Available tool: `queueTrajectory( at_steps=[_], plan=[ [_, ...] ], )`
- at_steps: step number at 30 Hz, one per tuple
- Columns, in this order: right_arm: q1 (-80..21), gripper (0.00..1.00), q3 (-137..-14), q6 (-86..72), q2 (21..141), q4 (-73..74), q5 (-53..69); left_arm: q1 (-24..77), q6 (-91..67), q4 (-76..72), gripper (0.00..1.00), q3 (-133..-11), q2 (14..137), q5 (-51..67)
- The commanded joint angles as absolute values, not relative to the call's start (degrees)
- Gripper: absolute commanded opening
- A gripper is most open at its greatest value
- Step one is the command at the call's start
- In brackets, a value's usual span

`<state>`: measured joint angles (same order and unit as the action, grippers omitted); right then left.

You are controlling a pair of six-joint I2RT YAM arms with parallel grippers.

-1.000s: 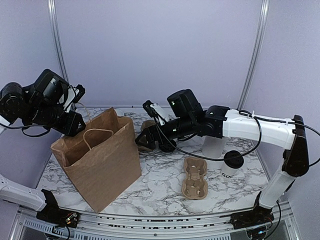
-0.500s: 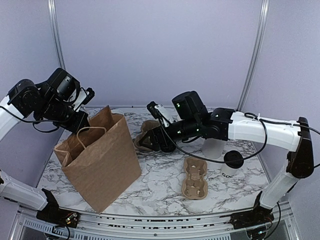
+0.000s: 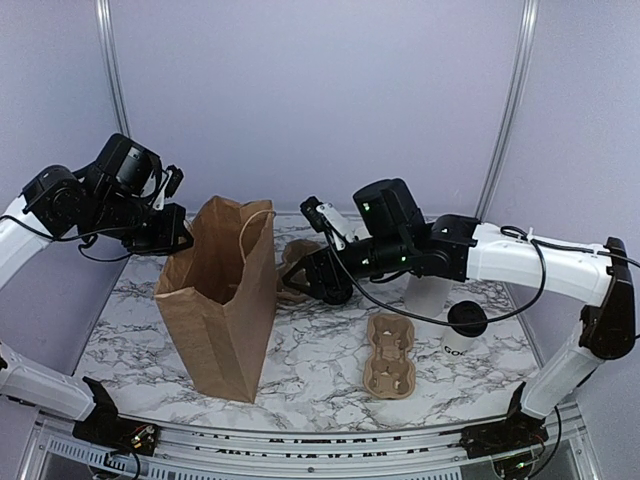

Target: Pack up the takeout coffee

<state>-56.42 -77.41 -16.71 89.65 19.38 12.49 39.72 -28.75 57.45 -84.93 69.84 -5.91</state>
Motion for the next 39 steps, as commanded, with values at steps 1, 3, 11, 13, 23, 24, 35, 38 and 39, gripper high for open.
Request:
queueTrajectory(
  at_steps=[1, 3, 11, 13, 23, 24, 35, 38, 39],
  plan=[
    [-56.6, 0.91, -79.1, -15.3, 87.3, 21.1, 9.2, 39.7, -37.5, 48.5, 0.00, -83.1, 68.5, -3.3],
    [-56.7, 0.94, -79.5, -15.3, 86.8, 22.3, 7.5, 39.9, -37.9, 47.9, 0.00, -82.8, 68.8, -3.0],
    [-56.4, 1.00, -79.4, -17.4, 84.8, 27.3, 1.5, 40.3, -39.3, 45.6, 0.00, -82.4, 67.6, -4.8],
    [-56.4, 1.00, -79.5, -18.2, 84.7, 28.9, 0.6, 40.2, -38.9, 45.2, 0.00, -82.4, 67.6, -4.3],
    [-56.5, 0.99, -74.1, -22.8, 78.9, 38.9, -3.5, 40.2, -32.6, 47.2, 0.00, -83.8, 67.3, -0.5],
    [-56.6, 0.98, -72.5, -22.8, 77.5, 39.5, -3.6, 40.2, -31.7, 47.5, 0.00, -83.9, 67.3, 0.3],
    [-57.2, 0.93, -56.8, -20.3, 67.0, 44.0, -4.3, 40.2, -25.6, 53.5, 0.00, -87.7, 66.2, 3.1],
    [-57.2, 0.92, -56.0, -20.6, 68.0, 46.1, -6.0, 40.2, -25.2, 54.5, 0.00, -88.6, 65.9, 2.4],
    [-57.5, 0.92, -56.0, -21.1, 68.6, 46.8, -7.0, 40.2, -25.0, 54.8, 0.00, -88.9, 66.0, 2.2]
  ],
)
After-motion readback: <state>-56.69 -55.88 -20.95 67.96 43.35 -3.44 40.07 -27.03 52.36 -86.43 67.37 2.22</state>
